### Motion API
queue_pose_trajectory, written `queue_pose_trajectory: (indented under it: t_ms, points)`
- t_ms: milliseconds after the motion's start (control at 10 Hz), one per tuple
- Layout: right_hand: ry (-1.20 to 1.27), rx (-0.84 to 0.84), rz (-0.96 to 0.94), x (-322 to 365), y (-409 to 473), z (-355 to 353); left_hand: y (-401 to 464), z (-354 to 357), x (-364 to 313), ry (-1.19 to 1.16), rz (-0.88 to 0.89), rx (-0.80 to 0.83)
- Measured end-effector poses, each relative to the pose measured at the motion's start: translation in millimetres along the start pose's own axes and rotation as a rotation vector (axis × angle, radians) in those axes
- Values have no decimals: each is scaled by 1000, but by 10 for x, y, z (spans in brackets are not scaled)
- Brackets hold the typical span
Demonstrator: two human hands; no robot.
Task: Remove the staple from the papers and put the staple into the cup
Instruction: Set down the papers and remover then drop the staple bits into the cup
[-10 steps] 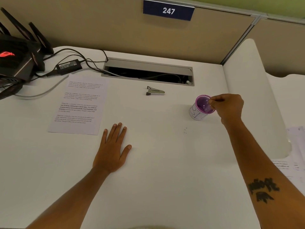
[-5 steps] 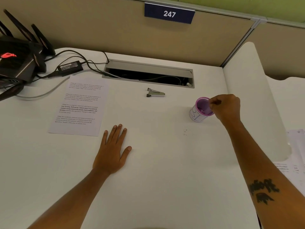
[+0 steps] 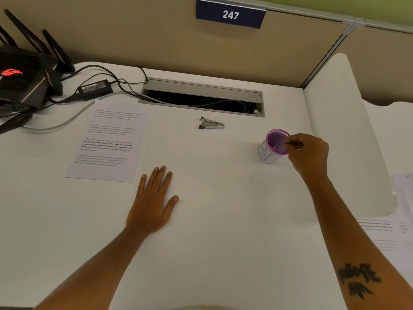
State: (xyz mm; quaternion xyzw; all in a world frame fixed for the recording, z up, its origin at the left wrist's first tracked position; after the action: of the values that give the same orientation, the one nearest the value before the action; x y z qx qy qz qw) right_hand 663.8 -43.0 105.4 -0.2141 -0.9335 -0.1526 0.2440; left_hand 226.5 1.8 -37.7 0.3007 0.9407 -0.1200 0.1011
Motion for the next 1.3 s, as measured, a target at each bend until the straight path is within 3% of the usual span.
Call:
queue_pose_trajectory:
  t_ms: [200, 300, 500, 600, 800, 1000, 1300]
  points:
    - [136, -25, -70, 49, -388, 159, -2, -13, -9, -2, 0, -5]
    - [100, 83, -143, 15, -705, 431, -2, -16, -19, -9, -2, -12]
    - [-282, 411, -19, -336, -899, 884, -7, -21, -15, -14, 0, -9]
    - [-428, 474, -37, -378, -919, 938, -5, -19, -16, -14, 4, -11]
    - [-474, 439, -131, -381, -1080, 919, -3, -20, -17, -12, 4, -16]
    - [-397, 347, 150, -327, -1321, 991, -4, -17, -17, -10, 4, -19]
    - [-430, 352, 142, -40, -1434, 1326, 0, -16, -15, 6, -2, -9]
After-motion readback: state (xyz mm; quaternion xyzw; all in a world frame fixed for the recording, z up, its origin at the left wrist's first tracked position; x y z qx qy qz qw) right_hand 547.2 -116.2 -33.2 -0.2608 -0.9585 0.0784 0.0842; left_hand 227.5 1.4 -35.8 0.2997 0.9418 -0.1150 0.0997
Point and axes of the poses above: each hand's wrist, its own y-axis towards the middle knuckle, its own z-axis out of the palm, x = y × z, the point moved 2 cm from there along y, towards the middle knuckle, and after that the axes turned 7 degrees about x, right-handed, at the moved point
